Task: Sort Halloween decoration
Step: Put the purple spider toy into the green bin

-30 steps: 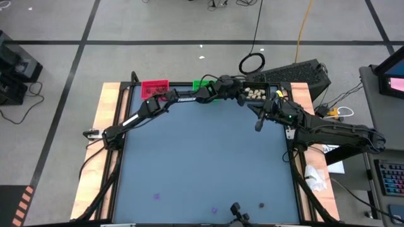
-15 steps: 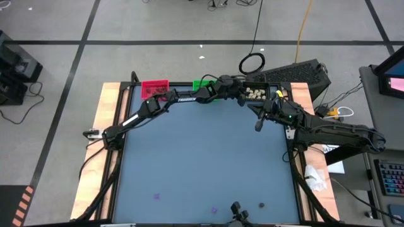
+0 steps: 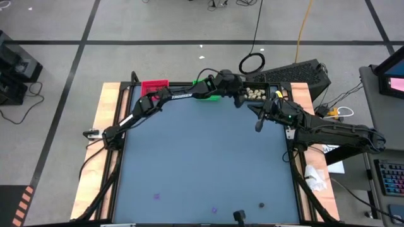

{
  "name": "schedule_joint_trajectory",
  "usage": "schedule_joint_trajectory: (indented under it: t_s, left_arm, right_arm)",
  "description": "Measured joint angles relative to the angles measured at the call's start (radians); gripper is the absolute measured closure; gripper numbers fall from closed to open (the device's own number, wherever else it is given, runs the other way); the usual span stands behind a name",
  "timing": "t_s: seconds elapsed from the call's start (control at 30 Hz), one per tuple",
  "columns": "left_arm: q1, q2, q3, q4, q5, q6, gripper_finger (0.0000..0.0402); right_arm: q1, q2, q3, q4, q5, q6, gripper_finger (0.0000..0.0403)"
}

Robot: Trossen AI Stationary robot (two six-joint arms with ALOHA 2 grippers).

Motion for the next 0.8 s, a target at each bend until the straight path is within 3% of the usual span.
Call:
schedule_joint_trajectory:
  t_s: [0.1, 0.23, 0.37, 0.6, 0.8]
  left_arm:
    - [-0.028, -0.05, 0.0, -0.139, 0.006, 0.091, 0.0393]
    - [-0.076, -0.102, 0.0, -0.352, -0.037, 0.212, 0.0399]
    - [-0.126, -0.107, -0.028, -0.436, -0.068, 0.233, 0.0401]
    - [-0.203, -0.105, -0.256, -0.217, -0.115, 0.154, 0.0402]
    - [-0.257, -0.215, -0.485, 0.056, -0.17, 0.13, 0.0402]
  right_arm:
    - [0.0, 0.0, 0.0, 0.001, 0.0, 0.0, 0.0403]
    - [0.0, 0.0, 0.0, 0.001, 0.0, 0.0, 0.0403]
    - [0.0, 0.001, 0.0, 0.007, -0.002, 0.0, 0.0403]
    - [0.0, 0.008, 0.0, 0.016, -0.064, 0.001, 0.0403]
    - [0.007, 0.046, 0.001, 0.046, -0.108, 0.021, 0.0403]
